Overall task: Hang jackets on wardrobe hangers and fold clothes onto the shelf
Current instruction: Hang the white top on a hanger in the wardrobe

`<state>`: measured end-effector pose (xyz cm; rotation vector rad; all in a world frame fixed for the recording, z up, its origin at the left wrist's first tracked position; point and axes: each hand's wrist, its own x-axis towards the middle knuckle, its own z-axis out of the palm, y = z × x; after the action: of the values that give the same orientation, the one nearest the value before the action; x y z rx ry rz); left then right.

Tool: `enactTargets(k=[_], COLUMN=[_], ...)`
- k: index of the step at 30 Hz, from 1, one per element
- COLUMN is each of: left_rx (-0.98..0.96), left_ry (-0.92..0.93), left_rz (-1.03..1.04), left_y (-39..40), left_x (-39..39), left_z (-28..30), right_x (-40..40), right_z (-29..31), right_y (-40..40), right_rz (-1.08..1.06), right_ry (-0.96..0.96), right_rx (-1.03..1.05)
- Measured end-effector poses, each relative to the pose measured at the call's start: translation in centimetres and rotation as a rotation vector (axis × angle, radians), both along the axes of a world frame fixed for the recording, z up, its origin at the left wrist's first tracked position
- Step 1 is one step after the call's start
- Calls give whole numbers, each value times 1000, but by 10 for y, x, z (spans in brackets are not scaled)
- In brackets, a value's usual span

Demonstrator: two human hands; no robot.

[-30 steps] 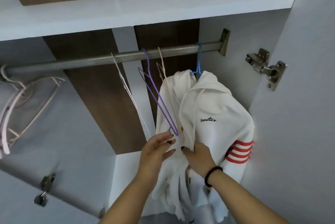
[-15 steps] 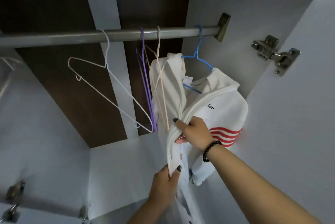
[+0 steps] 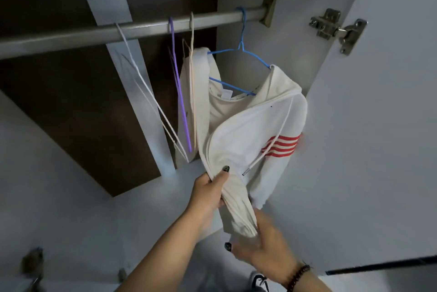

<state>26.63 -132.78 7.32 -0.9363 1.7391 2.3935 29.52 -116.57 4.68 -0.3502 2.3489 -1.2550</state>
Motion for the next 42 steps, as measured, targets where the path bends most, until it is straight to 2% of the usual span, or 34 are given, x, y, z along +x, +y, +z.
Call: enactTargets(k=[3,7,11,14,17,20,24,27,30,32,38,42], left_rx=[67,156,161,146,227,295,373,412,370,315,6,-124], left_ry=[13,60,47,-78,-221,-332,-345,-243,-74,-26,39,37], left_rz=[8,-12,-23,86,190,151,51,175,302,363,481,520], left_y=[2,0,5,23,50,76,113,136,159,172,188,186], left_x=[7,20,43,71,99,117,130,129,126,127,131,138], left_z=[9,11,6,-10,-24,-33,-24,-19,-19,-20,-18,-13], right_x=[10,11,11,13,14,13,15,18,18,16,13,12], right_z=[-4,-9,-4,2,6,10,21,25,27,29,28,29], right_y=[3,2,2,5,12,21,46,65,80,90,109,115], right_rz=[4,-88,-83,-106,-120,-102,-44,9,19,21,-8,61], right_ry=[126,162,153,130,70,18,-29,-50,-50,-66,-174,-265], right_rx=[114,49,-44,-115,-172,-211,-257,-271,-282,-299,-394,-434])
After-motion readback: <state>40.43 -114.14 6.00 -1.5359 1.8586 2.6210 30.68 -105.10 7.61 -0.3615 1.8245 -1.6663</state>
